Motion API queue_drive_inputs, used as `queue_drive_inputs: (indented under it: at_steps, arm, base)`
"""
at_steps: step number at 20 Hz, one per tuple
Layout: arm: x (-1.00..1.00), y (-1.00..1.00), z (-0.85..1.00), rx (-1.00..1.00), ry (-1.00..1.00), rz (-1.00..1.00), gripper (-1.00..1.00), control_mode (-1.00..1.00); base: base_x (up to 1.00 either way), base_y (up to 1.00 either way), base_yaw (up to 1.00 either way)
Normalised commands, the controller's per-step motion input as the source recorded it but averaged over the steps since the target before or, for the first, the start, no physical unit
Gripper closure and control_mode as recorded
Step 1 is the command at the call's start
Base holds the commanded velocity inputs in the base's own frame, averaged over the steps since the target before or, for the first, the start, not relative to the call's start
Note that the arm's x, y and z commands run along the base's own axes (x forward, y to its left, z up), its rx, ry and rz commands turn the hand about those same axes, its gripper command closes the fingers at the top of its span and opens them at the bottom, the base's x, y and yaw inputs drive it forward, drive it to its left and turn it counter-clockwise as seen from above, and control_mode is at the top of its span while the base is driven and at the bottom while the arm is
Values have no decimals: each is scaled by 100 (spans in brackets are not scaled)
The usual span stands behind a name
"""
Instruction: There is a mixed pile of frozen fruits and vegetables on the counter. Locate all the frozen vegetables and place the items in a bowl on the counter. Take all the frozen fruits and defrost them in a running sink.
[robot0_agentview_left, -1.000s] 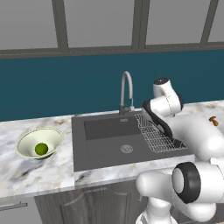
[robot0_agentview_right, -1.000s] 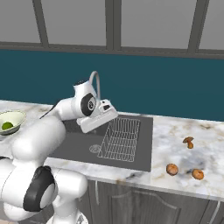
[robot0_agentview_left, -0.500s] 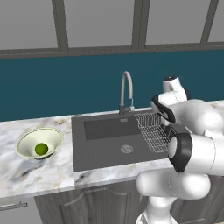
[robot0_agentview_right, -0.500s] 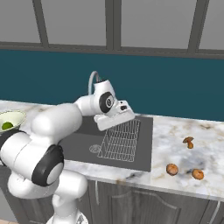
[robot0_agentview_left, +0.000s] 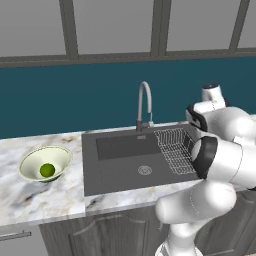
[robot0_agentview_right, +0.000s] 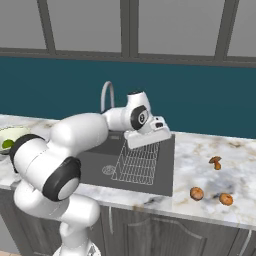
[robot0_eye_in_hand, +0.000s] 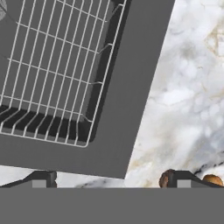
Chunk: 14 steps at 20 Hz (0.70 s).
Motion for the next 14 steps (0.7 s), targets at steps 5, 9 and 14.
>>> queue_drive_inputs:
  at_steps: [5,9,14]
  arm:
    - [0,-46,0,1,0,-4,-100,-100]
    - [1,-47,-5,0,-2,-6,-100,-100]
    - [7,-47,-8,1,-5,-7,-100,-100]
  base:
    - [0,0,0]
    - [0,0,0]
    - [0,0,0]
